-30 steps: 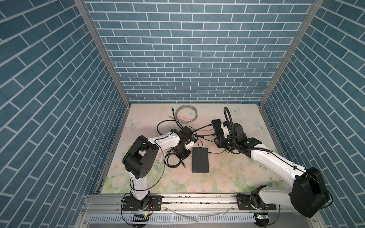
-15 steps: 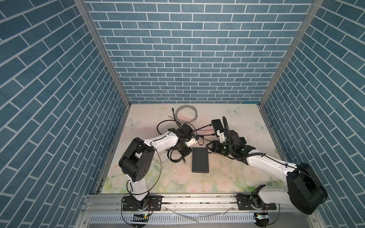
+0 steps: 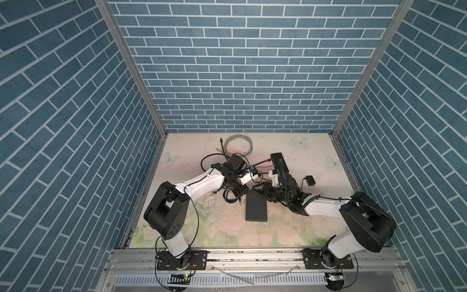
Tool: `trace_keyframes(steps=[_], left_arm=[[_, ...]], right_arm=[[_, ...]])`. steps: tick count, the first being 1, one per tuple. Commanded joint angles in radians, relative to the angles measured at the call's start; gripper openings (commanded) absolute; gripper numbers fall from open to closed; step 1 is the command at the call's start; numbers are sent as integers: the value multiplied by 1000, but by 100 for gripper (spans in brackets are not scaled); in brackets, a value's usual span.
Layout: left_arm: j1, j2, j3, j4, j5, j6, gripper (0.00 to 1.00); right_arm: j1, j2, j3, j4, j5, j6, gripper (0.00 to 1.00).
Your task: Insert the plug into the switch port
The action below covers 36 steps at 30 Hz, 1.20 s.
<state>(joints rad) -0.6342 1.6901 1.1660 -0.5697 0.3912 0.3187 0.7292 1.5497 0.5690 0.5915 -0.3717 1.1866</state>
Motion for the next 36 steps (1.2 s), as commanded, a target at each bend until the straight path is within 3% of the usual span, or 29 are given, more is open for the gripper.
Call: trace_keyframes(steps=[1, 22, 25, 26, 27, 28, 32, 36], left_arm=[[4, -24, -10, -1, 18, 19, 8], [4, -14, -9, -3, -4, 22, 8], [4, -16, -11, -7, -15, 22, 8], [4, -19, -11, -8, -18, 23, 8], [4, -19, -11, -10, -18, 22, 9], [4, -19, -11, -10, -19, 22, 9], [4, -33, -34, 24, -55, 20, 16], [12, -67, -84, 89, -72, 14, 40]], right_arm=[[8, 33, 37, 127, 2, 87, 48], [39, 111, 96, 89, -32, 77, 29], [41, 115, 100, 89, -38, 76, 21], [41, 117, 100, 91, -39, 76, 16], [41, 118, 99, 91, -38, 79, 1], [42, 119, 97, 95, -36, 80, 0], [42, 116, 91, 110, -52, 78, 0], [40, 120, 80, 149, -113, 49, 0]])
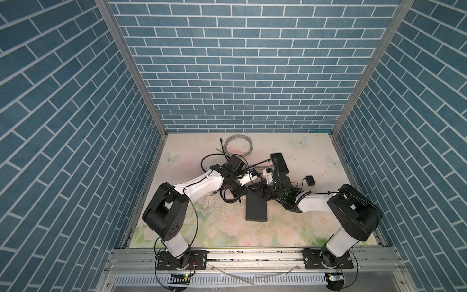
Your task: Insert the plug into the switch port
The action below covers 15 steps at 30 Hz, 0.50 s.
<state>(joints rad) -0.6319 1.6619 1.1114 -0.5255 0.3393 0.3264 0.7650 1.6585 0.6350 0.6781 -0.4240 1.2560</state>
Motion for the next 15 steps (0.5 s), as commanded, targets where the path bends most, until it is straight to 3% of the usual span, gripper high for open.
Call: trace_keyframes(steps=[1, 7, 15], left_arm=[[14, -44, -35, 50, -8, 5, 41], [19, -83, -114, 150, 16, -6, 46], [85, -163, -223, 326, 122, -81, 44]], right_arm=[[2, 18, 5, 87, -71, -23, 0], [-20, 130, -33, 422, -170, 66, 0], [-32, 128, -89, 474, -162, 67, 0]])
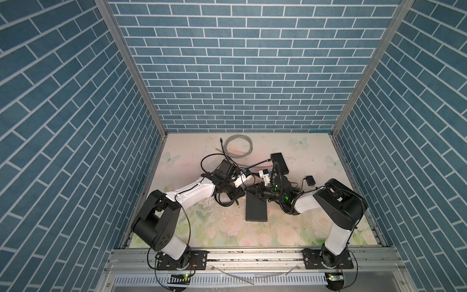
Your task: Insert the plug into the switch port
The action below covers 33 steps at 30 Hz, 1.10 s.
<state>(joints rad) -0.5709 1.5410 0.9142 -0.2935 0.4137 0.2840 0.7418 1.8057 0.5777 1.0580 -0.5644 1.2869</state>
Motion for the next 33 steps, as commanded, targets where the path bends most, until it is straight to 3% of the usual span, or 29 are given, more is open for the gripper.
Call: trace_keyframes(steps=[1, 17, 33], left_arm=[[32, -50, -38, 115, 60, -54, 44], [51, -25, -140, 375, 234, -225, 44], [38, -21, -168, 373, 266, -230, 32]], right_arm=[[-13, -26, -41, 95, -18, 35, 0], [-41, -65, -87, 146, -5, 77, 0], [-61, -83, -74, 100, -6, 74, 0]])
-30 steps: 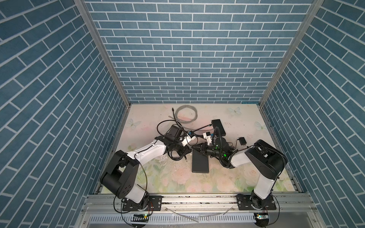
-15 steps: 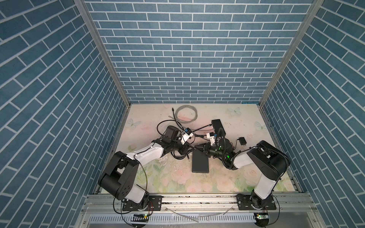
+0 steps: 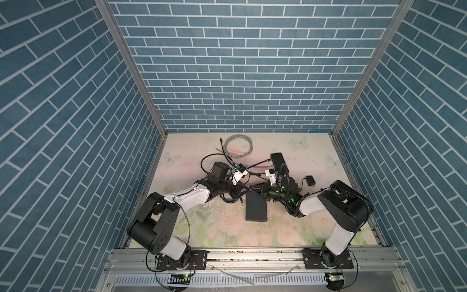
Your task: Insert the plug into the switch port
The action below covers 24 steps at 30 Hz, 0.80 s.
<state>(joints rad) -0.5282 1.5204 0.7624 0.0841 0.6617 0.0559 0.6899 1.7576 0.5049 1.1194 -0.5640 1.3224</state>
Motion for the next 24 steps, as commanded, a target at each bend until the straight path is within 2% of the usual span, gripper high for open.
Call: trace_keyframes(steps=[1, 7, 13, 19, 24], left_arm=[[-4, -1, -16, -4, 25, -2, 32], [-3, -22, -22, -6, -12, 11, 35], [-1, 19, -7, 16, 1, 1, 34], [-8, 48, 17, 26, -4, 6, 38], [-7, 58, 27, 27, -3, 13, 29]], right_arm=[[-12, -34, 1, 38, -5, 38, 0], [-29, -44, 37, -11, -22, 25, 0], [-24, -53, 47, -28, -31, 24, 0], [-17, -58, 81, -64, -55, 28, 0], [-12, -67, 100, -97, -60, 18, 0]])
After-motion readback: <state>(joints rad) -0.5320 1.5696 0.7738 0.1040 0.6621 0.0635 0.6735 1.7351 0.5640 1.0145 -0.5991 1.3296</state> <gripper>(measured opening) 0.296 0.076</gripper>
